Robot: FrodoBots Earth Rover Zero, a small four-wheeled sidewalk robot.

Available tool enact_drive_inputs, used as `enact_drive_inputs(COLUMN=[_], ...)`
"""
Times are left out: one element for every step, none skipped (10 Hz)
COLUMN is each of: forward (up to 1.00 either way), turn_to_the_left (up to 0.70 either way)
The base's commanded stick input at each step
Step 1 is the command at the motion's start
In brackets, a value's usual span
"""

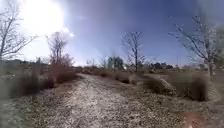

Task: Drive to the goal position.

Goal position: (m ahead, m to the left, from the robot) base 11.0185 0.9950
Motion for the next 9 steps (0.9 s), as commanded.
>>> enact_drive_inputs(forward=[0.7,0.7,0.7,0.7,0.7,0.7,0.7,0.7,0.7], turn_to_the_left=[0.02,0.02,0.02,0.02,0.01,0.0,0.0,0.0,0.0])
